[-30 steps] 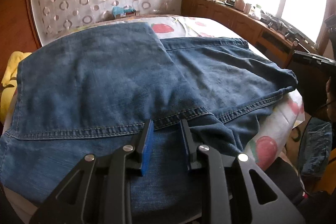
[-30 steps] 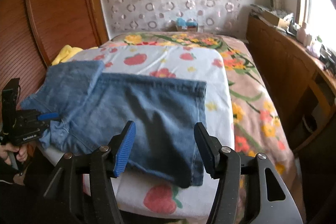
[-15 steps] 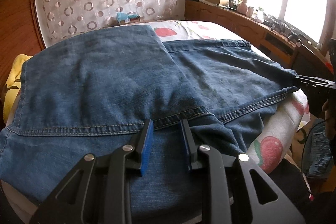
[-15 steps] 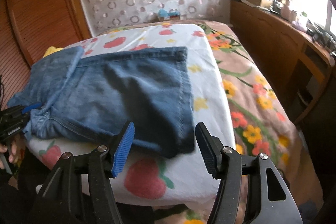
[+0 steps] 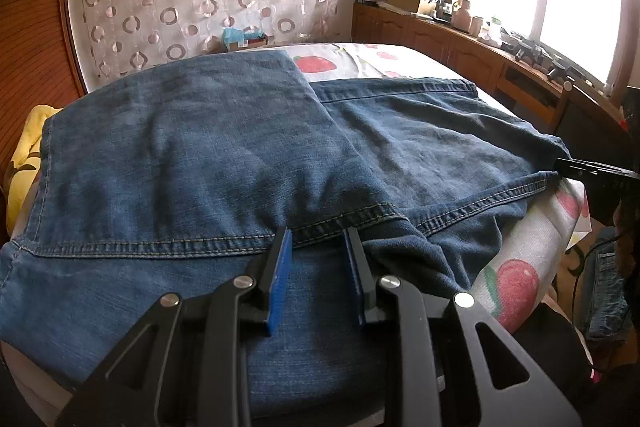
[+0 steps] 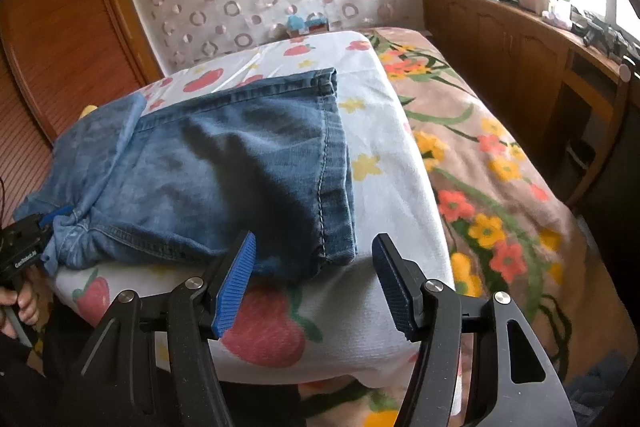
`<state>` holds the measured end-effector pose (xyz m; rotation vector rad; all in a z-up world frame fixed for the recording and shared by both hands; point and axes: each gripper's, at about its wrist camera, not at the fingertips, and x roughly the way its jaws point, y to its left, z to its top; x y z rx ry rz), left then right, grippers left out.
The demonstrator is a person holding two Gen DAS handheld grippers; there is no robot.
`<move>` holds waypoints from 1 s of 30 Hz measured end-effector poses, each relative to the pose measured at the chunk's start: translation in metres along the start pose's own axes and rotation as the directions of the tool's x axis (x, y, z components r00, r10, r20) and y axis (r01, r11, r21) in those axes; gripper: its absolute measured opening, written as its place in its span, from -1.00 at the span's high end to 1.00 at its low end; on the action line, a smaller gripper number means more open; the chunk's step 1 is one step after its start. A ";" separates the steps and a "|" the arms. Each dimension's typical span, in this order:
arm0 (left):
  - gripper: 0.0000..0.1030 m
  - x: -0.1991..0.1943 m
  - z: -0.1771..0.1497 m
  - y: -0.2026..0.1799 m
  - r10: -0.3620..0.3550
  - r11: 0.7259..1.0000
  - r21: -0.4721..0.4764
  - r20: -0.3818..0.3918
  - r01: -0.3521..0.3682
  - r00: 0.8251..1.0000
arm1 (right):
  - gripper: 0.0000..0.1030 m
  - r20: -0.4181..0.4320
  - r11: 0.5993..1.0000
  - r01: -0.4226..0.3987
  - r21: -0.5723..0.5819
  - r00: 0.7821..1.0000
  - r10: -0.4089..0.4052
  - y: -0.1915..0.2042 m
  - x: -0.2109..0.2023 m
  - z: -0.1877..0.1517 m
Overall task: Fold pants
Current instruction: 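Move the right tool to the jeans leg hem and close on it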
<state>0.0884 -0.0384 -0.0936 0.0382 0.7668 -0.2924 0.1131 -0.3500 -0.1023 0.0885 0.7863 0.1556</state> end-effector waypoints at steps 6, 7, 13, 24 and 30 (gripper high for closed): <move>0.53 -0.003 0.002 0.001 -0.003 1.000 -0.012 0.004 0.003 1.000 | -0.20 0.000 1.000 0.001 0.020 1.000 -0.001 0.001 -0.001 -0.002; 0.53 -0.004 0.002 0.001 -0.004 1.000 -0.013 0.004 0.004 1.000 | -0.20 0.002 0.999 -0.005 0.034 1.000 0.005 0.001 -0.003 -0.003; 0.53 -0.004 0.003 0.003 -0.005 1.000 -0.014 0.006 0.005 1.000 | -0.20 0.000 0.996 -0.034 0.077 0.999 0.034 0.004 -0.013 -0.008; 0.53 -0.005 0.002 0.004 -0.001 1.000 -0.011 0.010 0.001 1.000 | 0.15 -0.007 0.990 -0.087 0.112 0.996 0.089 0.010 -0.002 -0.003; 0.53 -0.006 0.003 0.004 -0.001 1.000 -0.011 0.012 0.001 1.000 | 0.15 0.017 0.981 -0.108 0.159 0.994 0.106 0.002 -0.002 0.003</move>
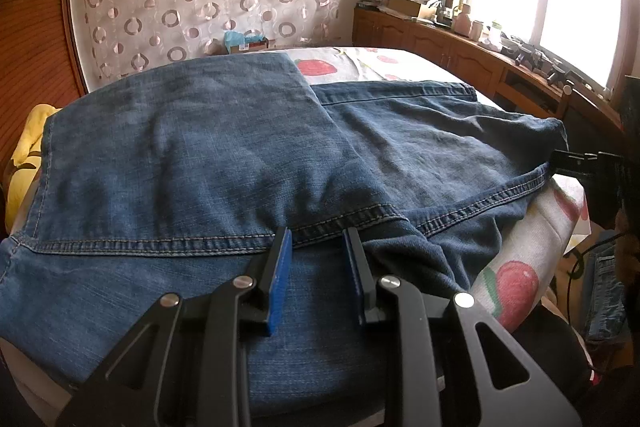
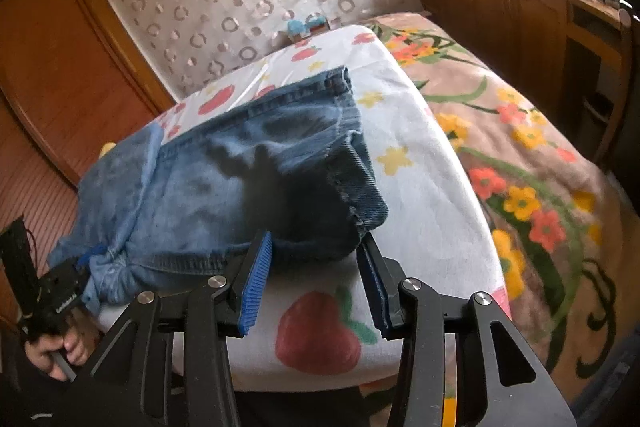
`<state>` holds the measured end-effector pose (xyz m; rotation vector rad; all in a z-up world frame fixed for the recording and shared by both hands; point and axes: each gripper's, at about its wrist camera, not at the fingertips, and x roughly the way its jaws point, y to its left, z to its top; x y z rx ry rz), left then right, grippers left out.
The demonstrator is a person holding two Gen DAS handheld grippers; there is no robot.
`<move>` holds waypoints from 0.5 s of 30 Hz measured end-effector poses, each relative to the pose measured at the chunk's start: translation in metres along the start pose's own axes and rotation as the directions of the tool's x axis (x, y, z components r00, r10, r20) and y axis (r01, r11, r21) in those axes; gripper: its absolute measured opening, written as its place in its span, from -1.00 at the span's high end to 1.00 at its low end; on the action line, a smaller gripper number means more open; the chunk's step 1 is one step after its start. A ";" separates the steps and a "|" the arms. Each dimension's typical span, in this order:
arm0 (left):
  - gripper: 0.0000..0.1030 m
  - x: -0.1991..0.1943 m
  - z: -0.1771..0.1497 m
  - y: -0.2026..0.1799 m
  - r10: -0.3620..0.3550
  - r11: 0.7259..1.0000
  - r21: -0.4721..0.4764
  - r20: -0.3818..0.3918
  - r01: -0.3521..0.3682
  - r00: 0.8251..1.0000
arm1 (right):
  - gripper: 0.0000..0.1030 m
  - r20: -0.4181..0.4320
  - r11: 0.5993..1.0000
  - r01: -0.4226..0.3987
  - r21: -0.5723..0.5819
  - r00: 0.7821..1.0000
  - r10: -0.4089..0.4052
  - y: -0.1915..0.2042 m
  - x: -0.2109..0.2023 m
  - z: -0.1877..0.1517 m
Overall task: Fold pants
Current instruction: 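Move the right tool to the jeans leg hem and close on it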
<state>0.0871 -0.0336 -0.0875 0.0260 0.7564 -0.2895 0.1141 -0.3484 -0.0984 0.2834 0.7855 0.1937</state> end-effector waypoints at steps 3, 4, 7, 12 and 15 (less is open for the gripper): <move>0.53 0.000 0.000 0.000 0.000 1.000 0.000 0.000 0.000 1.000 | 0.15 0.009 1.000 -0.011 0.017 1.000 0.011 -0.002 -0.001 0.004; 0.53 0.000 -0.001 0.000 0.000 1.000 0.000 0.000 0.000 1.000 | 0.15 0.009 1.000 -0.012 0.024 1.000 0.011 -0.003 0.000 0.006; 0.53 0.001 -0.001 -0.001 0.000 1.000 0.000 -0.001 0.000 1.000 | 0.15 0.009 1.000 -0.003 0.026 1.000 0.002 -0.003 0.001 0.009; 0.53 -0.005 0.007 0.000 -0.022 1.000 -0.019 -0.022 0.022 1.000 | 0.74 0.000 1.000 0.003 0.012 1.000 -0.003 -0.002 0.007 0.011; 0.53 -0.013 0.013 0.004 -0.050 0.998 -0.040 -0.016 0.049 0.999 | 0.87 0.013 0.999 -0.026 -0.021 1.000 0.027 0.005 0.005 0.014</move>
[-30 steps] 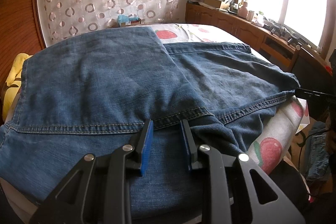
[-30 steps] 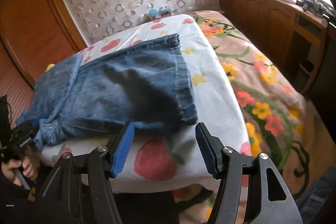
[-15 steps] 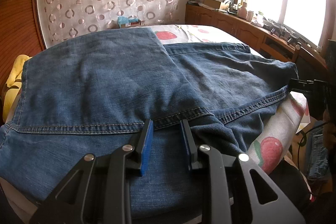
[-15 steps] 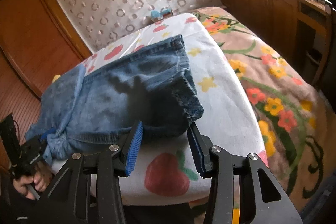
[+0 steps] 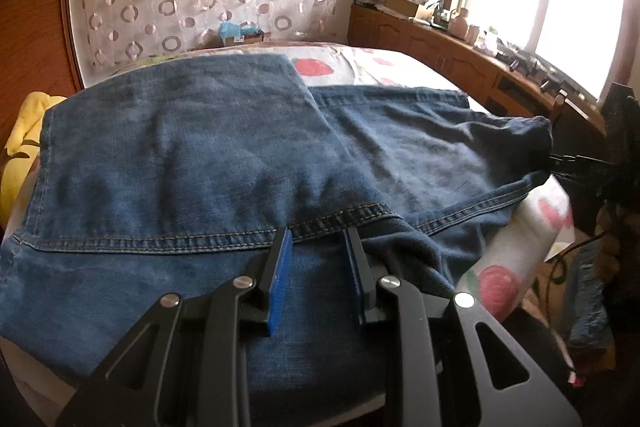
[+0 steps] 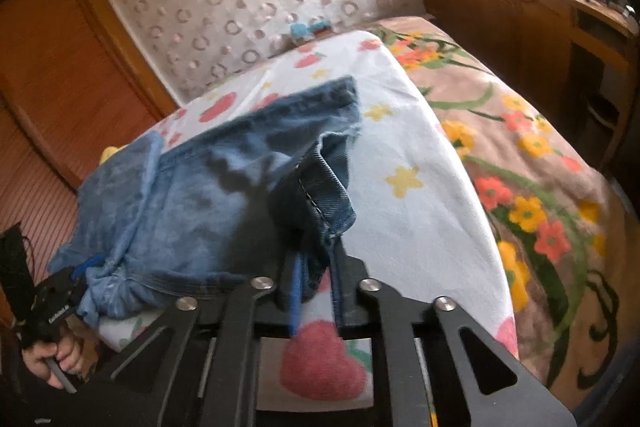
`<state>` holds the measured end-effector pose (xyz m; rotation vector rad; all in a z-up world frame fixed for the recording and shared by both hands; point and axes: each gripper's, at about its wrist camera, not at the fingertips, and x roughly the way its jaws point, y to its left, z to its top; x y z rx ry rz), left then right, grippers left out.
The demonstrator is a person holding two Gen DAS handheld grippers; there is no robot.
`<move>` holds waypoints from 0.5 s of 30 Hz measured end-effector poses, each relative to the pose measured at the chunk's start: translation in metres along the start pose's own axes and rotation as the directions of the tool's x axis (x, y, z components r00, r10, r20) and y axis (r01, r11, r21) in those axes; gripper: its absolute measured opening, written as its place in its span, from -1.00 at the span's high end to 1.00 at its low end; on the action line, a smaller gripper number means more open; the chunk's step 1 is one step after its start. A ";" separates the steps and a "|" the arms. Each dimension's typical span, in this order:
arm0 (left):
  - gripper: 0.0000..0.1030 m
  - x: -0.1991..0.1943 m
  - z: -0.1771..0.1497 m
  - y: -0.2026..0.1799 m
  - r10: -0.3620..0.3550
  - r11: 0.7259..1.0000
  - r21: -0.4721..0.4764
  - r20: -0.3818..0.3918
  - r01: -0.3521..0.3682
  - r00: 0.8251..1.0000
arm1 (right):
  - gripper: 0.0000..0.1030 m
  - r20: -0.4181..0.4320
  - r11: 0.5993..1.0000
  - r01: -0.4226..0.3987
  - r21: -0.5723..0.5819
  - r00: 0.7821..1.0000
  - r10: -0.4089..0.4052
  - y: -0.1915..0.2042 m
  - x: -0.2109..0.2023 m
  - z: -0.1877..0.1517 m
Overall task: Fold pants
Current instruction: 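Move the right tool to the jeans leg hem and close on it, then lift the hem with the right tool, fold it over the jeans, open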
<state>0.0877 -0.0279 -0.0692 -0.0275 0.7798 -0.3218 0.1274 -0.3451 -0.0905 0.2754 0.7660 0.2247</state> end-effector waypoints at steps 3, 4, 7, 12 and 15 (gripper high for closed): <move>0.53 -0.013 0.004 0.000 0.001 1.000 0.003 0.029 -0.001 1.000 | 0.88 0.033 0.997 -0.033 -0.067 0.999 0.036 0.019 -0.008 0.008; 0.53 -0.017 0.005 0.000 0.000 1.000 0.005 0.036 0.000 0.999 | 0.88 0.042 0.996 -0.041 -0.085 0.998 0.044 0.025 -0.010 0.011; 0.53 -0.028 0.009 0.002 0.005 1.000 0.005 0.057 -0.005 0.998 | 0.89 0.061 0.986 -0.079 -0.148 0.994 0.088 0.053 -0.016 0.025; 0.53 -0.048 0.010 0.018 0.025 0.999 -0.027 0.096 -0.022 0.995 | 0.89 0.068 0.953 -0.162 -0.258 0.980 0.185 0.112 -0.016 0.048; 0.53 -0.054 0.000 0.035 0.038 0.998 -0.058 0.105 -0.032 0.994 | 0.89 0.042 0.916 -0.252 -0.313 0.960 0.279 0.155 -0.013 0.056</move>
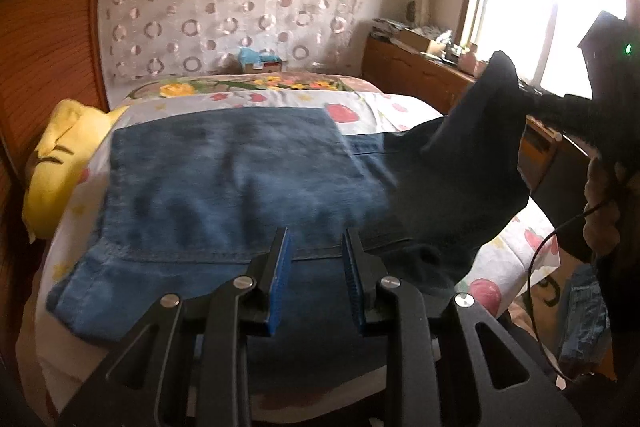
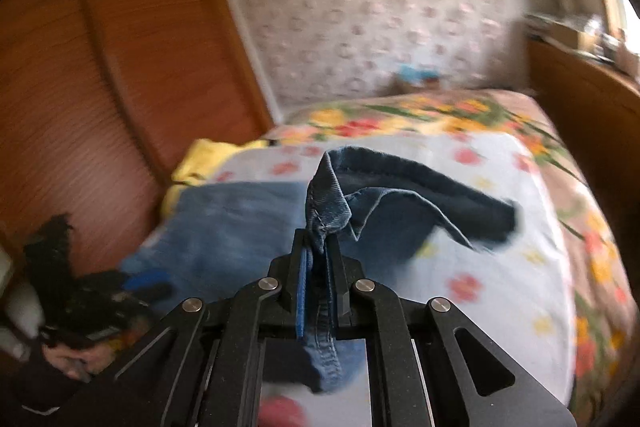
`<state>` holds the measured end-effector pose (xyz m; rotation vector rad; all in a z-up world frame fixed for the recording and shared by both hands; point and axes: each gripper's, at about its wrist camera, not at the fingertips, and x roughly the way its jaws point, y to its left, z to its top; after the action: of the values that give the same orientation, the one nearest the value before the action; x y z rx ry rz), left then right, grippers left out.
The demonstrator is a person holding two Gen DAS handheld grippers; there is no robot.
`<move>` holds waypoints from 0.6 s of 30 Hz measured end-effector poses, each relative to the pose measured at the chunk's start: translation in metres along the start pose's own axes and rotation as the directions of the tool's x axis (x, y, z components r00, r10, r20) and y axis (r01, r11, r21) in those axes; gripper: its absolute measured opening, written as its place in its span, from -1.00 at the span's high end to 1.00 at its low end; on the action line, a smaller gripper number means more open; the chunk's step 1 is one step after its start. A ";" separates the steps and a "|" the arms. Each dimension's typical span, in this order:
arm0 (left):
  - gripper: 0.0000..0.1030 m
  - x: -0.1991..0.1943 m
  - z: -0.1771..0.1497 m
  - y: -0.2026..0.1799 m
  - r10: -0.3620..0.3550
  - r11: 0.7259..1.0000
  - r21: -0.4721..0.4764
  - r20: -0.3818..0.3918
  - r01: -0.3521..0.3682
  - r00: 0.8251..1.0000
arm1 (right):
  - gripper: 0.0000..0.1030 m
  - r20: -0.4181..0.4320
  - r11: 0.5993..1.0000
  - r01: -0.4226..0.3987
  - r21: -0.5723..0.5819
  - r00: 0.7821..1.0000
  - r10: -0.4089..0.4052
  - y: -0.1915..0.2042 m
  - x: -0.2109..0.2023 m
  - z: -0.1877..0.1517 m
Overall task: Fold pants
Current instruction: 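Lift the hem with the right tool, fold it over the jeans, open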
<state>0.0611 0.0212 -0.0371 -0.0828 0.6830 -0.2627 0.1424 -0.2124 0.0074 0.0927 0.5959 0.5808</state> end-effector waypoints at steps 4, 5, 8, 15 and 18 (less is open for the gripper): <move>0.53 -0.001 -0.009 0.020 0.025 0.999 -0.033 -0.011 -0.026 1.000 | 0.89 -0.028 0.990 -0.132 -0.058 0.991 0.131 0.052 0.024 0.016; 0.53 -0.001 -0.011 0.024 0.030 0.999 -0.039 -0.015 -0.031 0.999 | 0.89 -0.035 0.986 -0.155 -0.066 0.988 0.153 0.062 0.030 0.017; 0.53 -0.002 -0.014 0.032 0.043 0.998 -0.051 -0.014 -0.043 0.999 | 0.89 -0.073 0.973 -0.209 -0.097 0.977 0.202 0.090 0.049 0.018; 0.53 -0.004 -0.018 0.044 0.040 0.997 -0.069 -0.011 -0.041 0.999 | 0.42 -0.144 0.967 -0.209 -0.146 0.972 0.188 0.109 0.075 0.008; 0.53 -0.008 -0.021 0.046 0.037 0.997 -0.068 -0.005 -0.037 0.999 | 0.11 -0.141 0.969 -0.192 -0.158 0.975 0.170 0.101 0.068 0.005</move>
<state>0.0518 0.0682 -0.0559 -0.1343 0.6969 -0.2044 0.1414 -0.0909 0.0019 -0.0524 0.6627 0.8182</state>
